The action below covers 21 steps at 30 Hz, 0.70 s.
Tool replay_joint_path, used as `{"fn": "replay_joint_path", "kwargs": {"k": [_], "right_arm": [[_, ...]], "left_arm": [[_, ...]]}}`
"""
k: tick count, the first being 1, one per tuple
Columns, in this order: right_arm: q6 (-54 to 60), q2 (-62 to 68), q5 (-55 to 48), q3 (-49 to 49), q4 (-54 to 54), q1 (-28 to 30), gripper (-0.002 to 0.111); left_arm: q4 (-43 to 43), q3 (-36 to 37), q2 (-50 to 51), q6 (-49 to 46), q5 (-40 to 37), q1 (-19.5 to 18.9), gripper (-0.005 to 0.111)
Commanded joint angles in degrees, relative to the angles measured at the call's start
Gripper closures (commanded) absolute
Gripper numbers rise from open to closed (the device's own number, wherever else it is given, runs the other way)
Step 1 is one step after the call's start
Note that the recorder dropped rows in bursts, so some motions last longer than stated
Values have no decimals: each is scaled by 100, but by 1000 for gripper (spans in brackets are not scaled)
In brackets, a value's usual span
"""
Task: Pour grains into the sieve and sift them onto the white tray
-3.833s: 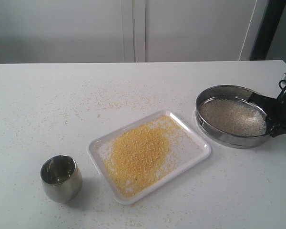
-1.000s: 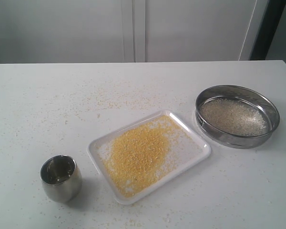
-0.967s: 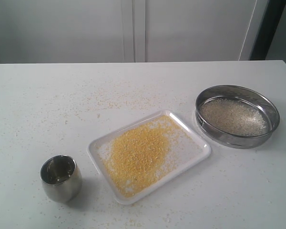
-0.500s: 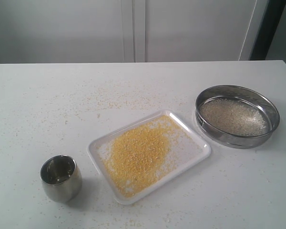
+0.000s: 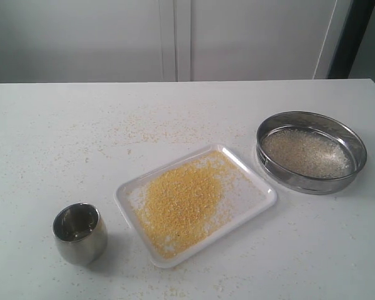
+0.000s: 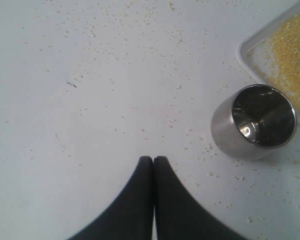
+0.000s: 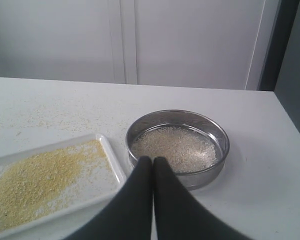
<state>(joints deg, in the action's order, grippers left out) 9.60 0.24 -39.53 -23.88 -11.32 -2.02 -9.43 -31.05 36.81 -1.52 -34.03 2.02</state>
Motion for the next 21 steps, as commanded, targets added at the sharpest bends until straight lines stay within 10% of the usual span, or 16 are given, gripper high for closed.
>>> {"fn": "replay_joint_path", "kwargs": {"k": [1, 21], "right_arm": [[76, -24, 139, 39, 0, -20, 108], [69, -24, 843, 569, 81, -20, 108]], "left_arm": [[-31, 38, -36, -3, -31, -19, 107], [-31, 38, -36, -3, -31, -19, 107]]}}
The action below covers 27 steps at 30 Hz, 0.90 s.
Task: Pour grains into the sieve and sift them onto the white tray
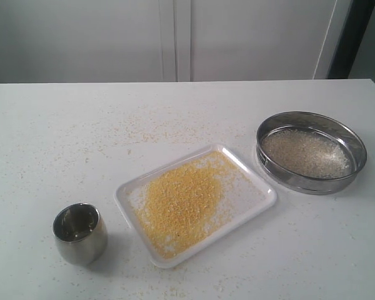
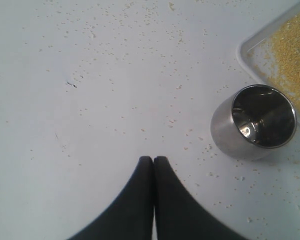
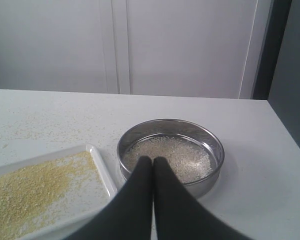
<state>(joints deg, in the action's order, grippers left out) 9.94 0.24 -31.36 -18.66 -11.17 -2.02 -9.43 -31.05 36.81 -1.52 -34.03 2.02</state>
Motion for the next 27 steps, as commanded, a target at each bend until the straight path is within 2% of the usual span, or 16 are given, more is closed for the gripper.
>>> {"fn": "replay_joint_path", "kwargs": {"k": [1, 7, 27], "right_arm": [[35, -24, 27, 47, 66, -20, 108], [35, -24, 89, 134, 52, -20, 108], [-32, -24, 809, 1539, 241, -20, 108]], "left_arm": [[-31, 38, -36, -3, -31, -19, 107], [-31, 38, -36, -3, -31, -19, 107], [-31, 38, -36, -3, -31, -19, 107]]}}
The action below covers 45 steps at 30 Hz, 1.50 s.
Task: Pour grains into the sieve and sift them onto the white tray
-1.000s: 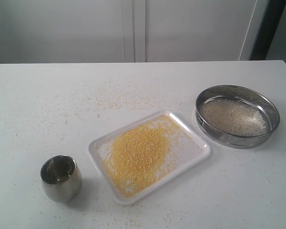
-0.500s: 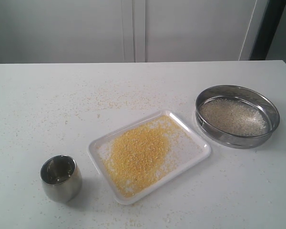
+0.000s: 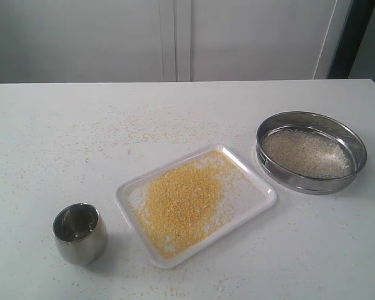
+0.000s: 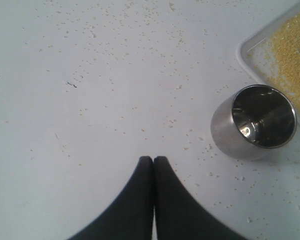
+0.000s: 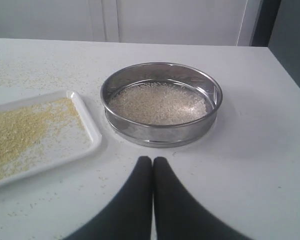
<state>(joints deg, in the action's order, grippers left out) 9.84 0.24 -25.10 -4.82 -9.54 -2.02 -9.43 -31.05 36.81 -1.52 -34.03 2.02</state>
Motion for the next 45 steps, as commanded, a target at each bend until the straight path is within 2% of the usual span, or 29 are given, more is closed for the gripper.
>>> {"fn": "replay_joint_path", "kwargs": {"k": [1, 7, 45], "right_arm": [[-97, -24, 196, 188, 78, -20, 108], [-491, -24, 280, 402, 184, -20, 108], [-506, -24, 464, 482, 210, -20, 108]], "left_arm": [[-31, 38, -36, -3, -31, -19, 107], [-31, 38, -36, -3, -31, -19, 107], [-22, 38, -36, -32, -31, -19, 107]]}}
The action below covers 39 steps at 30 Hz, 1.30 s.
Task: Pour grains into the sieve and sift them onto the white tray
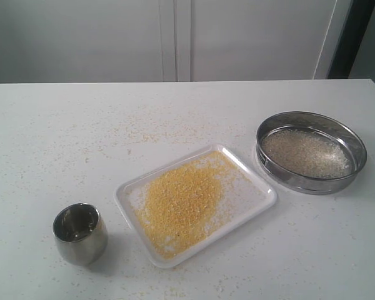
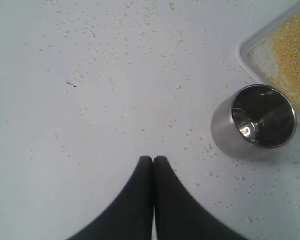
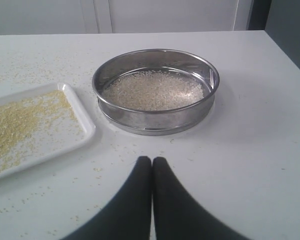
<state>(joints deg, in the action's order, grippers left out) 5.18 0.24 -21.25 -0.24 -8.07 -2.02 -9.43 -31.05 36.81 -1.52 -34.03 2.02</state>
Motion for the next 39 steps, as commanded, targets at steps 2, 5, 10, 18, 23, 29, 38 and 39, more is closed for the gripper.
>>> {"fn": "replay_joint_path", "kwargs": {"k": [2, 5, 10, 18, 23, 29, 38, 39], "right_arm": [[-41, -24, 79, 24, 63, -20, 108], [-41, -24, 79, 24, 63, -20, 108], [-41, -24, 79, 24, 63, -20, 108], [-41, -24, 79, 24, 63, -20, 108], [-41, -24, 79, 24, 63, -20, 108], [-41, -24, 79, 24, 63, -20, 108], [-41, -24, 79, 24, 63, -20, 108], [-41, -24, 79, 24, 63, -20, 108]], "left_arm": [[-9, 38, -36, -252, -31, -19, 107], [21, 38, -50, -380, -31, -19, 107], [252, 98, -654, -380, -31, -19, 107], [436, 1367, -1886, -327, 878, -19, 107], [436, 2020, -2532, -327, 1049, -19, 107], [436, 2568, -3062, -327, 1350, -19, 107], [436, 3092, -3681, -301, 1409, -19, 107], [436, 3105, -3681, -301, 1423, -19, 107]]}}
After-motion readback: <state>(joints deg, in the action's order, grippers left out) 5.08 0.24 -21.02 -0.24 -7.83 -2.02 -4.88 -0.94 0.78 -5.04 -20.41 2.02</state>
